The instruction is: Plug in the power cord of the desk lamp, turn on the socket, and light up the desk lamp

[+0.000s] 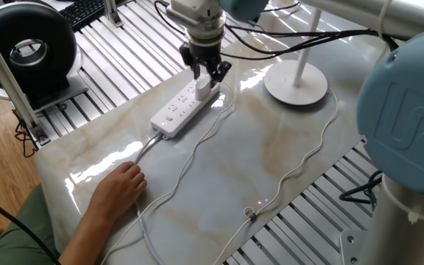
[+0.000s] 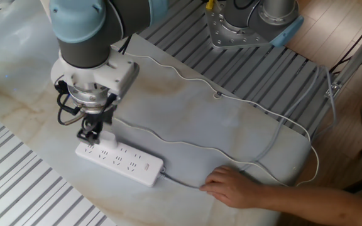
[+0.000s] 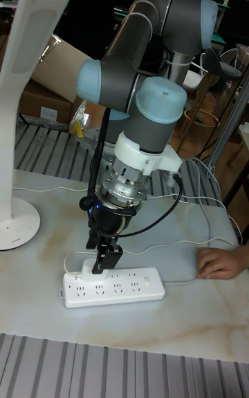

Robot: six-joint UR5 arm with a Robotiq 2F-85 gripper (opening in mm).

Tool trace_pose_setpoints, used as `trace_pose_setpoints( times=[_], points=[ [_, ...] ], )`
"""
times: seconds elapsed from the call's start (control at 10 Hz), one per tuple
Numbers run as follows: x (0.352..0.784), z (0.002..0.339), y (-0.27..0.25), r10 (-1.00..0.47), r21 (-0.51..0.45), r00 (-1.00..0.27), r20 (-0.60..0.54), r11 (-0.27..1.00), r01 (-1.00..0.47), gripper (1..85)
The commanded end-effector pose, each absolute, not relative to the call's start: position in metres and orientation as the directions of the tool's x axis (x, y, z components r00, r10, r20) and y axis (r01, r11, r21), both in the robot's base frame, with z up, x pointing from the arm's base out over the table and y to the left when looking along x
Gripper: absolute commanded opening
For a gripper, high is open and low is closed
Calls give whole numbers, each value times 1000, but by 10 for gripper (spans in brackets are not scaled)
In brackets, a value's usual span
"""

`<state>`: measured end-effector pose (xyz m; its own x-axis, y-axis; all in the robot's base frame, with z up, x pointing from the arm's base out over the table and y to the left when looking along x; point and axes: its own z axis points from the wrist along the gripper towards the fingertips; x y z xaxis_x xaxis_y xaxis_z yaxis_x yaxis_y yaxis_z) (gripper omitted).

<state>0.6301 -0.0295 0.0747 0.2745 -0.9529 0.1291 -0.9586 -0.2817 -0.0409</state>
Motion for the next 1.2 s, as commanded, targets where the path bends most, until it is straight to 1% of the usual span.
trace_pose_setpoints(
  times=[0.0, 0.1, 0.2, 0.3, 0.4, 0.5, 0.6, 0.8, 1.0, 1.1],
  points=[
    [621, 93, -43, -965, -17, 219, 141, -224, -974, 807],
    [608, 104, -47, -980, 7, 143, 141, -143, -990, 790],
    [597, 114, -50, -989, 14, 39, 145, -37, -999, 703],
    [585, 121, -50, -984, 21, -102, 148, 106, -994, 543],
    [573, 125, -44, -936, 23, -324, 138, 330, -944, 413],
    [562, 127, -28, -859, 51, -501, 107, 508, -860, 180],
    [556, 130, -8, -776, 95, -626, 71, 630, -771, 10],
    [550, 138, 28, -619, 159, -783, 63, 780, -605, 10],
    [560, 141, 47, -521, 102, -848, 96, 853, -512, 10],
    [564, 140, 63, -449, 90, -887, 105, 893, -441, 10]
  ],
)
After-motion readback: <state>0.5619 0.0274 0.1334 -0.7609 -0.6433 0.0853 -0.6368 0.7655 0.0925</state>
